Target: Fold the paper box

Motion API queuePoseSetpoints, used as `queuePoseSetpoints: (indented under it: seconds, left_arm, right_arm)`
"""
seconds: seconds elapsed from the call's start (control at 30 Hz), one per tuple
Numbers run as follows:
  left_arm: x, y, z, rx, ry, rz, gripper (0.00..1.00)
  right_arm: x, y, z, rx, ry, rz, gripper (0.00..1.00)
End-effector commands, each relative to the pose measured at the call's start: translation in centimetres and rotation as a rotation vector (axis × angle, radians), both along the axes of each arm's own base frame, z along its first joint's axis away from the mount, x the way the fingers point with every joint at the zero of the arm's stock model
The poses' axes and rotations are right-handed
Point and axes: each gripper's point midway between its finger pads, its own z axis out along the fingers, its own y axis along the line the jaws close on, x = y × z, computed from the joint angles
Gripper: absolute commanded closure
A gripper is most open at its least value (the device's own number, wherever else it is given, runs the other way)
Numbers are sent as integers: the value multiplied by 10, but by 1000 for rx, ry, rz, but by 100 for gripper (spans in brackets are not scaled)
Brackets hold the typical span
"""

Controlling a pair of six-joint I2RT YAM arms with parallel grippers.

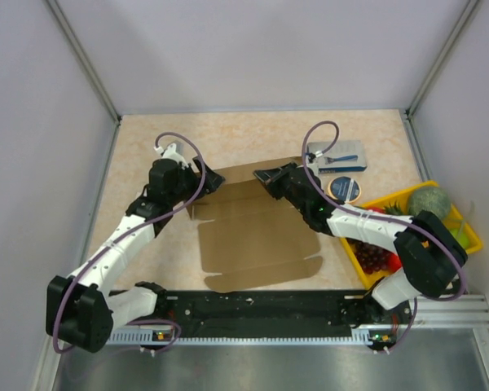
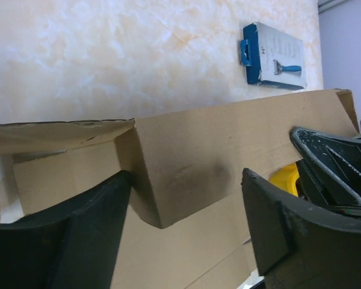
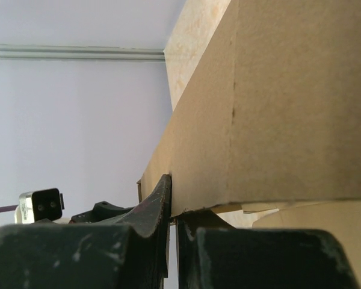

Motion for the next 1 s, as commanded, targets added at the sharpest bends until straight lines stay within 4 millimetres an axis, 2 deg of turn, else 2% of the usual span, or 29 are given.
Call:
queuePoseSetpoints:
  seconds: [0.0,0.03,0.2,0.33,0.47,0.57,0.6,0.63,0.7,0.73,0.77,0.83,0.87,0.9,0.93,0.97]
  left_arm:
    - [10,-8,26,-80,-124,-22,26]
    - [10,-8,27,-80,-129,-22,34]
    - [10,-4,26,-54,-139,-19,49]
    - [8,-4,18,-43,-124,-28,52]
    - [7,-4,14,-37,-120,-31,52]
    - [2,-4,19,-25,-136,-56,44]
    - [-3,-2,20,-2,-137,-75,31]
    - [-7,2,30,8,-168,-68,26]
    - [-16,13,31,45,-166,-37,15]
    - [-21,22,44,54,-210,-2,13]
    - [-28,29,42,81,-202,10,11]
    - [-35,49,53,110,-229,94,9]
    - [-41,56,47,120,-205,115,9]
    - [-46,64,49,116,-207,142,15]
    - [-49,66,45,95,-190,160,19]
    - [-55,67,25,89,-139,170,22]
  right_arm:
    - [-1,7,-12,24,33,26,98]
    - [0,8,-13,33,39,27,98]
    - [2,15,-6,77,38,43,84]
    - [4,21,-2,101,39,60,74]
    - [5,26,1,123,40,71,75]
    - [5,25,1,122,43,62,86]
    - [5,25,-1,121,51,61,89]
    - [5,24,-1,118,53,59,93]
    - [6,23,-4,106,62,51,94]
    - [6,22,-5,102,65,47,95]
    - [7,23,-4,107,64,46,95]
    - [7,24,-3,112,66,46,95]
    - [8,23,-4,108,69,43,95]
    - [7,22,-5,104,73,41,96]
    - [8,22,-4,108,72,38,96]
    - [8,22,-4,109,74,34,96]
